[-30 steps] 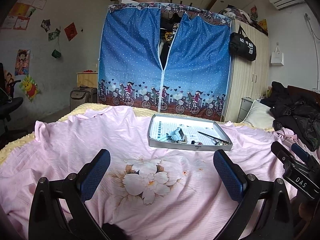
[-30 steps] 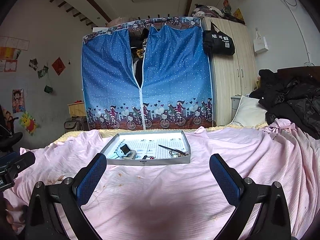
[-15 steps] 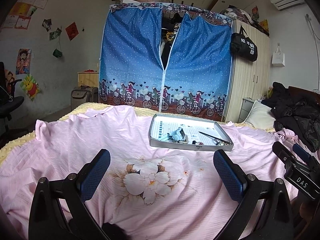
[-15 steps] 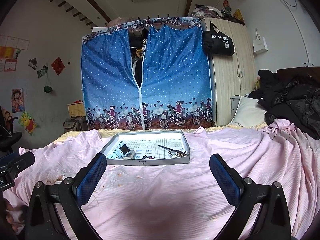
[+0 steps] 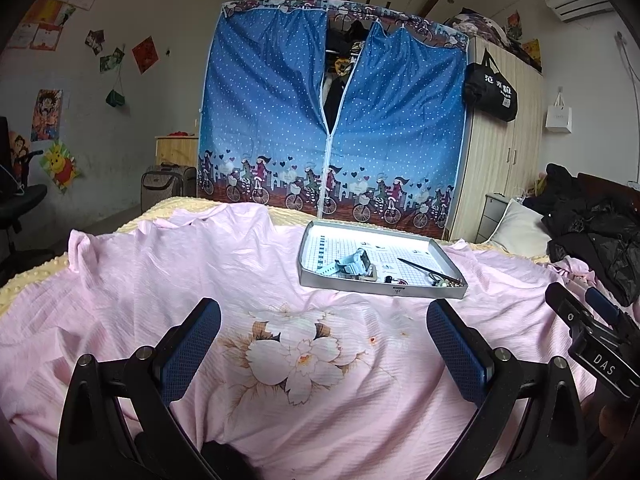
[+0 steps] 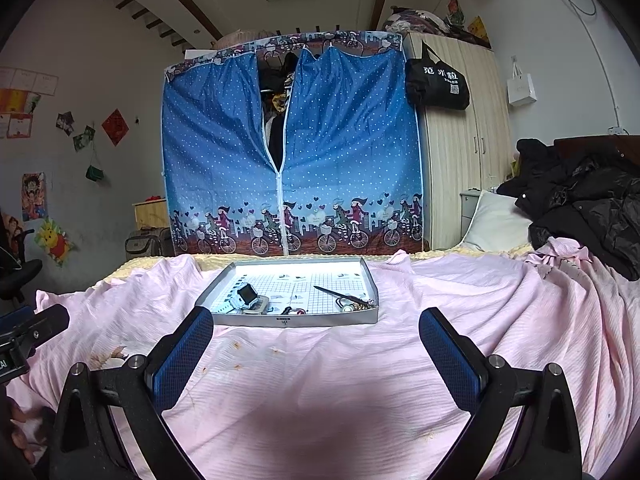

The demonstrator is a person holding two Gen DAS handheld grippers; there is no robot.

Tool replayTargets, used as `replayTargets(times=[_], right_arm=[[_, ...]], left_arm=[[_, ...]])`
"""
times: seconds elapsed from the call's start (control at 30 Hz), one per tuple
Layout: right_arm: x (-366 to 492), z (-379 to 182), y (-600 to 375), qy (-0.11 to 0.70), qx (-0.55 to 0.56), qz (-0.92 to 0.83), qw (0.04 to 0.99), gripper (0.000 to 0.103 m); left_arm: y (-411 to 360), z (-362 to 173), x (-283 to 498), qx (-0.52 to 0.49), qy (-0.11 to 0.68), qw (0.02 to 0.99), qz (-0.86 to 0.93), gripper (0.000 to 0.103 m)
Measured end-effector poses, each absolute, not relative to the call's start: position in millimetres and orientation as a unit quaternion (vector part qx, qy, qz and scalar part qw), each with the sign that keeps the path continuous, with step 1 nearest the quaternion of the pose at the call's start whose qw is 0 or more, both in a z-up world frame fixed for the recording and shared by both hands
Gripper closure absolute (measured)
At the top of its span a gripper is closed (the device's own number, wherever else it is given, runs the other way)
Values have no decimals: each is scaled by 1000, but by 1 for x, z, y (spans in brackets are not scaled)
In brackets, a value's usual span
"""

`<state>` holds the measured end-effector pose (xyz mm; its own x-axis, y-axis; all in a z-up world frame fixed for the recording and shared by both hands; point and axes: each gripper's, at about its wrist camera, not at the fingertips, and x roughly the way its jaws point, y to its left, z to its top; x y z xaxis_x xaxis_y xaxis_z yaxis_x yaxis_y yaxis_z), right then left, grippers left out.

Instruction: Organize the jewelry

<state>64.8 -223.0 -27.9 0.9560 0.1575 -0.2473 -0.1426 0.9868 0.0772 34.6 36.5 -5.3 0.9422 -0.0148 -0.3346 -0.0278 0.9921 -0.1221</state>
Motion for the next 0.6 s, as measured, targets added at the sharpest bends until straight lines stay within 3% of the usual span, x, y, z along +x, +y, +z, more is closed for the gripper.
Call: replayTargets(times=[0.6], right_arm=[[70,-32,-221,140,19,70,988,0]], left_arm=[[32,-6,36,-40,188,980,54,2]])
